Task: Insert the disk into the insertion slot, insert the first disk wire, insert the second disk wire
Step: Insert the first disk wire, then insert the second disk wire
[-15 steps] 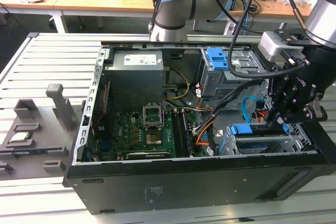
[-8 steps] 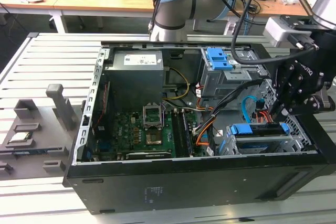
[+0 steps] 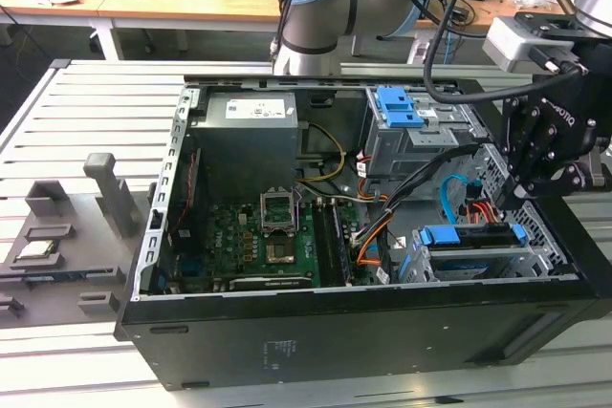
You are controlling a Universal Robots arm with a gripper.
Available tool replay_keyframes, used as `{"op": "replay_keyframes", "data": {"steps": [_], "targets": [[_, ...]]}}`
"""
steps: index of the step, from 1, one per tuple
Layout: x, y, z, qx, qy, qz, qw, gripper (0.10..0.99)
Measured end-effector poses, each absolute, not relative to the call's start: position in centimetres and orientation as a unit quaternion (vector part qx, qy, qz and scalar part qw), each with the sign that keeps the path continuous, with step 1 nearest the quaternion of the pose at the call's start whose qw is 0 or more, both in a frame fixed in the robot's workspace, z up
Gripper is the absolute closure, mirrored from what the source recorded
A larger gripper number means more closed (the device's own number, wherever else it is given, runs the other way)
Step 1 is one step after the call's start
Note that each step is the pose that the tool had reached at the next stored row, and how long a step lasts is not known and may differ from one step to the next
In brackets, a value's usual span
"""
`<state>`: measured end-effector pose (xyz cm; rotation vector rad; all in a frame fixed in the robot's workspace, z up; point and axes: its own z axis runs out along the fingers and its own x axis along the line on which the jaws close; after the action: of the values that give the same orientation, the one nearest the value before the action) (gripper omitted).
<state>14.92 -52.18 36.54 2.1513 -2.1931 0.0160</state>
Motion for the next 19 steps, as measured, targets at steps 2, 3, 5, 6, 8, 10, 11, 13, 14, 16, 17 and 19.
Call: {"op": "replay_keyframes", "data": {"steps": [2,3,5,6,8,10,11,13,14,16,17,19], "targets": [[14.9,-52.2,36.6,0.700,-0.713,0.005,0.035,0.980],[14.9,-52.2,36.6,0.700,-0.713,0.005,0.035,0.980],[14.9,-52.2,36.6,0.700,-0.713,0.005,0.035,0.980],[14.9,-52.2,36.6,0.700,-0.713,0.005,0.035,0.973],[14.9,-52.1,36.6,0.700,-0.713,0.005,0.035,0.784],[14.9,-51.7,36.6,0.700,-0.713,0.005,0.035,0.784],[14.9,-51.4,36.6,0.700,-0.713,0.005,0.035,0.784],[14.8,-51.1,36.6,0.700,-0.713,0.005,0.035,0.784],[14.6,-51.0,36.5,0.700,-0.713,0.005,0.035,0.784],[14.0,-50.8,36.5,0.700,-0.713,0.005,0.035,0.784],[14.0,-50.8,36.5,0.700,-0.713,0.005,0.035,0.784],[14.0,-50.7,37.0,0.700,-0.713,0.005,0.035,0.784]]}}
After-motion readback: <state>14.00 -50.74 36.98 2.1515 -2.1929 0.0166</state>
